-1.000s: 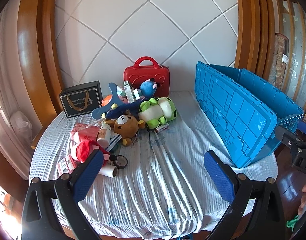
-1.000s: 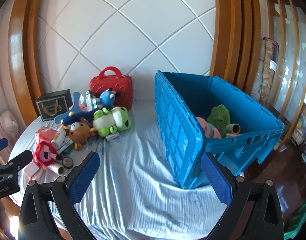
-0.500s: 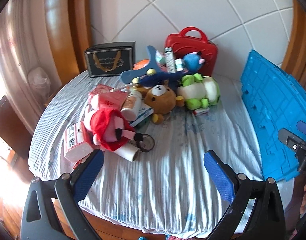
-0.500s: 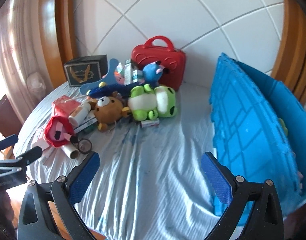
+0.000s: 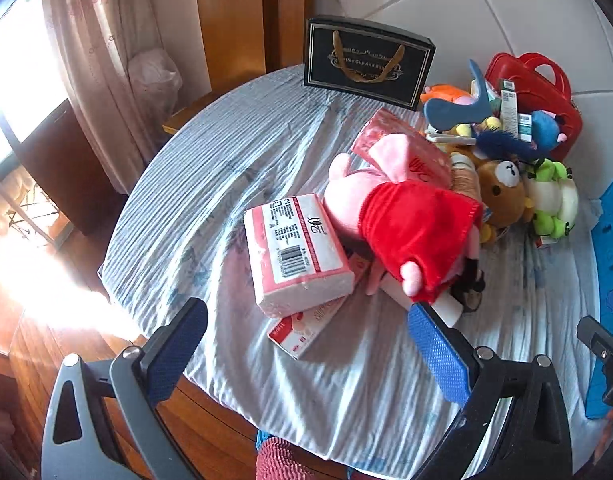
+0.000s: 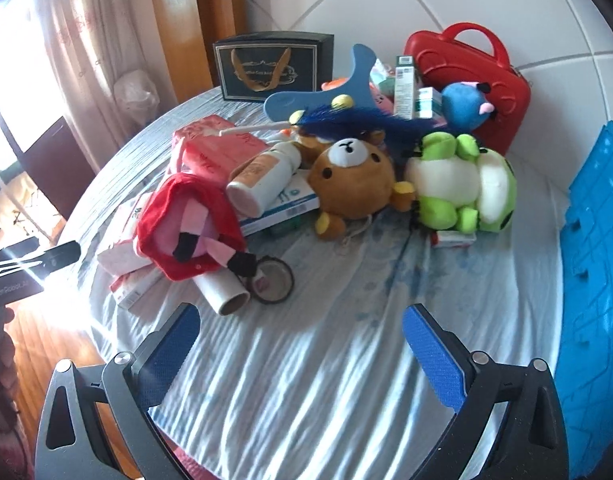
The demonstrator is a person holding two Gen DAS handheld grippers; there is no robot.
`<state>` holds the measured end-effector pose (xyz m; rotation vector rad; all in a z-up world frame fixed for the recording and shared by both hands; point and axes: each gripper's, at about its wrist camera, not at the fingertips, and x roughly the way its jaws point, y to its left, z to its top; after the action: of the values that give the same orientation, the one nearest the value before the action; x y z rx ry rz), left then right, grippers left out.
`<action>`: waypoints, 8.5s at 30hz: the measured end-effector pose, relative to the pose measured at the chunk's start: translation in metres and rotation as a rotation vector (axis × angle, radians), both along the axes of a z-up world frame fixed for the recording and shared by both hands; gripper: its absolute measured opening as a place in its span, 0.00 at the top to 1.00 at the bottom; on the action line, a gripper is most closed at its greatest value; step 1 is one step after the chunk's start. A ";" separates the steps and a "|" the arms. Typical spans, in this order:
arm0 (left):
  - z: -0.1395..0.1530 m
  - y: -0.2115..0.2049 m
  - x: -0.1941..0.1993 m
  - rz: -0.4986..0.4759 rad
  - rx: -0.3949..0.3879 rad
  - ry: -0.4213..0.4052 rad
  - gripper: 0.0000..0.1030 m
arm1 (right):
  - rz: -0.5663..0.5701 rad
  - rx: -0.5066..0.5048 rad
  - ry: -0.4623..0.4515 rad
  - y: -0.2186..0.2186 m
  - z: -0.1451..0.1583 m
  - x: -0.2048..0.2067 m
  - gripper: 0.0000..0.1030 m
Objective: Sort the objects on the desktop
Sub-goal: 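Move both grippers toward the pile of items on the table, then grasp the pink tissue pack with the left gripper while the right grasps the white-blue ointment box, then carry the tissue pack and ointment box in both grippers over the blue bin, then open both grippers to drop the tissue pack and box into the bin, then withdraw both open grippers from the bin back to the table pile, then grasp the Peppa Pig plush with the left gripper while the right grasps the white paper roll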
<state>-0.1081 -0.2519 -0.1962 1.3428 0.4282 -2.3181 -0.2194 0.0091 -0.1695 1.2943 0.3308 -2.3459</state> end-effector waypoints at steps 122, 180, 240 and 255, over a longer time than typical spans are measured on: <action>0.231 0.526 -0.137 -0.997 -0.041 0.487 0.12 | -0.930 0.182 0.535 0.368 0.237 0.061 0.63; 0.220 0.565 -0.049 -1.018 -0.048 0.351 0.08 | -0.920 0.160 0.287 0.446 0.186 0.123 0.01; -0.075 -0.001 0.029 -0.113 -0.077 -0.332 0.06 | -0.092 0.049 -0.217 -0.076 -0.077 -0.061 0.00; -0.070 -0.006 -0.030 -0.228 0.149 -0.152 0.04 | -0.043 0.146 -0.243 -0.116 -0.123 -0.067 0.07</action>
<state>-0.1378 -0.2582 -0.2667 1.7064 0.4256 -2.3793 -0.2864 -0.1067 -0.2928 1.6516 0.4055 -2.2005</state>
